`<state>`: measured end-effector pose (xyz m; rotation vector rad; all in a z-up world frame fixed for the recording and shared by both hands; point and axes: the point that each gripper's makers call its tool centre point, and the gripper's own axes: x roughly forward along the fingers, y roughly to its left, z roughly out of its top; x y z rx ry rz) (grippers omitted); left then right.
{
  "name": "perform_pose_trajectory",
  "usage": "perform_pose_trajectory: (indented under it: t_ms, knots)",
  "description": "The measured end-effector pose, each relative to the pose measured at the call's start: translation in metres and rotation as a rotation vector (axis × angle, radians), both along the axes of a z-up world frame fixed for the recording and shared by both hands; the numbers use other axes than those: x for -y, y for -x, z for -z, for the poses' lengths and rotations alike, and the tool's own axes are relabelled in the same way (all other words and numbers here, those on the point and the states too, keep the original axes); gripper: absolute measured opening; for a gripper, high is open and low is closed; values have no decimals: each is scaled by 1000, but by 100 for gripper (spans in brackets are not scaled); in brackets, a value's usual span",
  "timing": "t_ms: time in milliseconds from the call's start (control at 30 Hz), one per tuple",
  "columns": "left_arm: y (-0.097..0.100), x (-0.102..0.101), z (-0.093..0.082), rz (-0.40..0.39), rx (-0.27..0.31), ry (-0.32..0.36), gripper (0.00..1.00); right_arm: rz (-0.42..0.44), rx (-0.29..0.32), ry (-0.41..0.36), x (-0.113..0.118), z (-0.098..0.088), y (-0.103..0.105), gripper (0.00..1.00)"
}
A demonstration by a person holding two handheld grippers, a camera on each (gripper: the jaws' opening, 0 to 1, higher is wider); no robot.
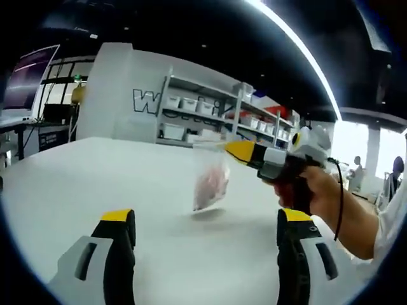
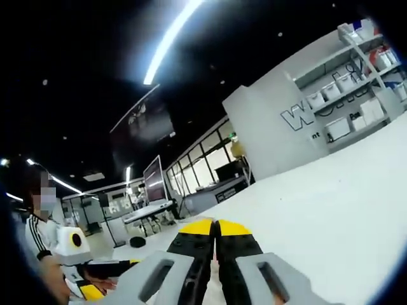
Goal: Open the resealable bag by pulling the two sides of the seal apart until the entire bag opening is separated and visibly accessible.
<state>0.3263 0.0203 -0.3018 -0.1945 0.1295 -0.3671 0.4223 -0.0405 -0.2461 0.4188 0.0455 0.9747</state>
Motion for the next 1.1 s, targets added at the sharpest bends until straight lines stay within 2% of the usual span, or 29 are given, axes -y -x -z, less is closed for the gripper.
perform_pose_trajectory:
  t_ms: [200,567,767,933,1100]
  knots:
    - [6,10,-12,41,20,55,89,-14,-9,-10,-7,1,5,0]
    - [11,18,-10,70,4,101,87,-31,-15,-13,-15,5,15,0]
    - [12,22,-6,90,-17,136,75,-38,-19,-13,-20,8,21,0]
    - [12,22,-6,86,-19,145,72,-41,-23,-11,-21,11,25,0]
    - [13,21,-9,87,-14,172,64,-37,-13,-3,-22,13,33,0]
